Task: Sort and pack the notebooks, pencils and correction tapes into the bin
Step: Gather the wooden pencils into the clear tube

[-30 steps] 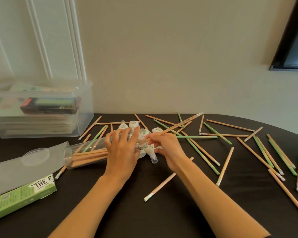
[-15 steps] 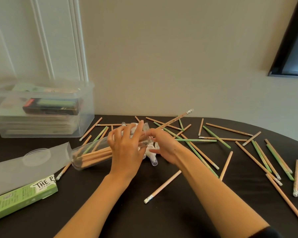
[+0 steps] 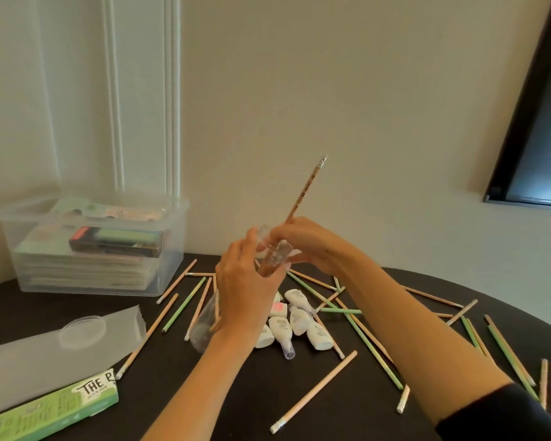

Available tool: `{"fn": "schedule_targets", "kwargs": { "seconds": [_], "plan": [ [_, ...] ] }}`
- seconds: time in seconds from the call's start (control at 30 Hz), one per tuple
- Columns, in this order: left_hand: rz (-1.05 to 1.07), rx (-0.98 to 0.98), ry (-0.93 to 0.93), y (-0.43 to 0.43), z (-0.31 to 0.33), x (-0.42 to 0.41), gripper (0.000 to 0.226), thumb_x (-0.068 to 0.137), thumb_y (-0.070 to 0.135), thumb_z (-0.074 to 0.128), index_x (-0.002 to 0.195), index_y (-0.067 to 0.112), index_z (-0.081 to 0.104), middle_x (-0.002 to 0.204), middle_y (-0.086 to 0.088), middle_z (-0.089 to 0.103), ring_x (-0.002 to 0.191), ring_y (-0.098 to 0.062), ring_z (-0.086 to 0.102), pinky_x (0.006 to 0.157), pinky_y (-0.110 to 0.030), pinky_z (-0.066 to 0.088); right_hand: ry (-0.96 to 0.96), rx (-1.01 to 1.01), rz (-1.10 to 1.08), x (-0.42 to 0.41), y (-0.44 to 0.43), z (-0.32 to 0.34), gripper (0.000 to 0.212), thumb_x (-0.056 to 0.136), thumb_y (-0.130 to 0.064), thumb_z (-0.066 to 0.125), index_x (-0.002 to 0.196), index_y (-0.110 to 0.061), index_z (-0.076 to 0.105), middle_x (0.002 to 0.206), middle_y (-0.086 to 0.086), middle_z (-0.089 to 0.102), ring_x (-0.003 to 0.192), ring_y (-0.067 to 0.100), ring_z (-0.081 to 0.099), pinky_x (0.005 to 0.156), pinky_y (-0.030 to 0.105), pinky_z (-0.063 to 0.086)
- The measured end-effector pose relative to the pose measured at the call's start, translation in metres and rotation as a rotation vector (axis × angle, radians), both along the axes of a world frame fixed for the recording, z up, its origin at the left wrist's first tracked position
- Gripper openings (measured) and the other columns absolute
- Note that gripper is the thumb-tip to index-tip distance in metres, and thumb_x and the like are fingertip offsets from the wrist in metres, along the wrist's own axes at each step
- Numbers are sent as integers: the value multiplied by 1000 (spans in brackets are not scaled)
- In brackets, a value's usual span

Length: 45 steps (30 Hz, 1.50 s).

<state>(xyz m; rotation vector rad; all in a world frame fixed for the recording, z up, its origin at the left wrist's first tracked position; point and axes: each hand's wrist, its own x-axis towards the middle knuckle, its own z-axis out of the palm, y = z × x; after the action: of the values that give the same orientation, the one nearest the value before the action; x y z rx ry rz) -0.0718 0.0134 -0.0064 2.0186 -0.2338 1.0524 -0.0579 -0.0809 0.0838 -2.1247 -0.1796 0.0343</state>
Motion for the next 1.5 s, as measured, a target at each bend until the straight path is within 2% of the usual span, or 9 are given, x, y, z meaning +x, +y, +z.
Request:
{"fn": "schedule_targets", "kwargs": {
  "seconds": [0.2,0.37,0.57,0.77,0.87,0.93,1.1,1.3,1.5],
  "plan": [
    [-60,-119,37,11,0,3,73,73,35,75,136,20,42,118,-5,55,107,-17,54,83,-26,45,-69,232,-15,-2,8,-2,12,82,-13,59,84,-5,68,83,2,64,80,13,59,72,27,52],
    [-75,-162,70,19,7,4,69,74,36,74,133,20,43,117,1,54,108,-13,51,83,-21,41,-114,530,-72,-3,-3,-13,18,86,-2,44,94,-12,57,103,8,63,94,21,63,78,32,54],
    [-226,-339,49,21,29,-1,59,76,37,71,127,24,42,113,12,48,104,-3,47,82,-17,40,74,110,319,-14,-10,-72,55,78,2,60,122,-26,44,116,-5,59,110,2,53,92,25,46],
    [-434,-466,124,28,33,-3,29,91,47,40,109,29,52,94,18,53,85,13,53,67,-1,42,-224,127,52,-4,5,-95,44,71,-28,75,101,-33,45,92,-4,57,79,6,59,63,14,50],
    [-118,-242,369,54,13,11,35,100,31,29,81,21,56,81,3,57,81,-6,55,67,-17,43,-177,56,-15,1,0,-101,42,73,-35,72,98,-34,39,92,-11,52,78,6,57,56,11,43],
    [147,138,621,73,-3,20,29,99,18,34,102,5,60,105,-14,60,101,-26,54,81,-33,43,-134,15,-50,5,-2,-106,45,73,-36,71,104,-31,38,92,-13,49,82,6,54,61,16,42],
    [389,732,924,103,-36,27,32,93,15,48,125,13,47,130,-9,49,123,-25,39,96,-32,35,-53,46,-45,8,1,-113,51,74,-32,71,112,-28,37,100,-9,48,87,3,51,61,15,40],
    [472,817,883,111,-51,41,32,93,19,51,124,14,46,123,-6,54,116,-22,48,93,-29,36,-20,60,-25,13,4,-114,53,74,-29,71,118,-24,41,108,-4,50,93,7,53,66,17,43],
    [383,652,944,108,-48,52,28,93,13,52,119,9,46,119,-8,56,112,-23,53,92,-31,38,6,83,-48,19,-2,-113,44,75,-28,70,109,-25,42,93,-13,48,85,4,51,60,15,38]
  ]
}}
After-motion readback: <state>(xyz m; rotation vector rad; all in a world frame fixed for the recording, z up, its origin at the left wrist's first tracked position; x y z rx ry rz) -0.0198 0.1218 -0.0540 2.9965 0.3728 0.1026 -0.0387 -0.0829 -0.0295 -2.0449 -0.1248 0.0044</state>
